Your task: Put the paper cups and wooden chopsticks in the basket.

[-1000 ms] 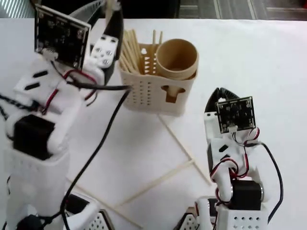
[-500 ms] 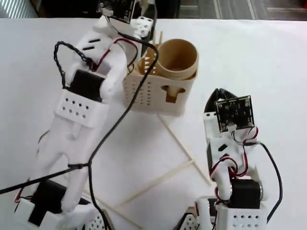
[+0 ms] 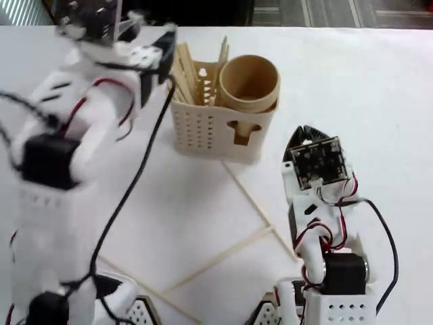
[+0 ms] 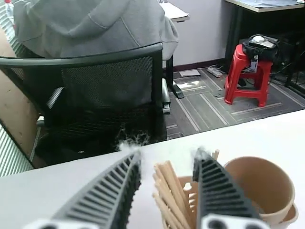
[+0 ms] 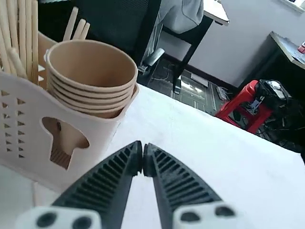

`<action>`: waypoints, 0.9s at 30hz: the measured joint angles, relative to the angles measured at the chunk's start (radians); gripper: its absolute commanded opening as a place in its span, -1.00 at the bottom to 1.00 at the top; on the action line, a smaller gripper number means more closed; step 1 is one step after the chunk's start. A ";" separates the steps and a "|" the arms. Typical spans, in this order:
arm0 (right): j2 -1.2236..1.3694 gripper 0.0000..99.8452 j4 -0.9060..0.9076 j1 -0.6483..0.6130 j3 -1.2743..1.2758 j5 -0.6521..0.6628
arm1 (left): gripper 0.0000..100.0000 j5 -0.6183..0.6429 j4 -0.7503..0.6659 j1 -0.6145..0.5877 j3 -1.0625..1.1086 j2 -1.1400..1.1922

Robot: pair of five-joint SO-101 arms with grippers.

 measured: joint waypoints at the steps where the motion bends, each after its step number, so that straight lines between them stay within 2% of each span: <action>1: 0.002 -0.96 0.025 0.000 -0.012 0.017 | -0.62 0.000 0.038 -0.015 0.000 -0.035; 4: 0.002 -0.96 0.127 -0.014 -0.087 0.052 | -0.62 0.000 0.127 -0.064 0.015 -0.135; 8: 0.014 -0.96 0.311 -0.126 -0.209 0.170 | -0.63 0.000 0.141 -0.132 0.160 -0.275; 11: 0.101 -0.96 0.471 -0.222 -0.293 0.252 | -0.63 0.000 0.092 -0.193 0.328 -0.399; 15: 0.287 -0.96 0.651 -0.290 -0.359 0.281 | -0.63 0.000 -0.009 -0.272 0.577 -0.608; 23: 0.555 -0.96 0.750 -0.351 -0.371 0.282 | -0.63 0.000 -0.143 -0.361 1.092 -0.928; 27: 0.647 -0.81 0.740 -0.354 -0.356 0.282 | -0.63 0.000 -0.192 -0.391 1.297 -1.048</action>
